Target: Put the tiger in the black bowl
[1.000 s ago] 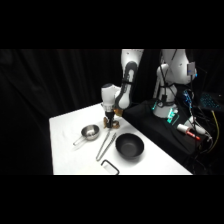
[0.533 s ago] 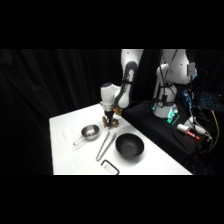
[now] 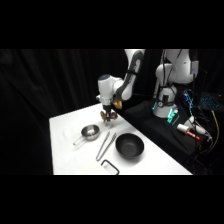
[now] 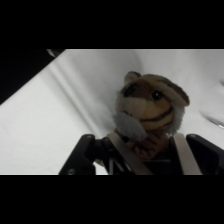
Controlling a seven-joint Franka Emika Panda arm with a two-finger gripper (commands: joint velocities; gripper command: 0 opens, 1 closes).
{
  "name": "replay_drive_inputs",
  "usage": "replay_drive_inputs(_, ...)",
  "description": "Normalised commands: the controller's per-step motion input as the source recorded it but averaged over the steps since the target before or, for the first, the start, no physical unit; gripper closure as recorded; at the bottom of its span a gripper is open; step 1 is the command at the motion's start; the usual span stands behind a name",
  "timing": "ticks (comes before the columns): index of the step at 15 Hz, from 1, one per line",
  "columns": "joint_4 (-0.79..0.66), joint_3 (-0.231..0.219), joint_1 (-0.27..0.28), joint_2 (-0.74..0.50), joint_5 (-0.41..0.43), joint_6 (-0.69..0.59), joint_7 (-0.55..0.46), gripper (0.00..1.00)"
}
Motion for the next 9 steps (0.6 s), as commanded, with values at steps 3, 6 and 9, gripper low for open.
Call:
replay_drive_inputs(3, -0.14, 0.142, 0.038, -0.48, -0.281, -0.30, 0.04, 0.93)
replay_drive_inputs(6, -0.20, 0.281, 0.010, -0.45, -0.155, -0.22, -0.02, 0.93)
replay_drive_inputs(9, -0.24, 0.298, 0.017, -0.39, -0.064, -0.14, -0.07, 0.93)
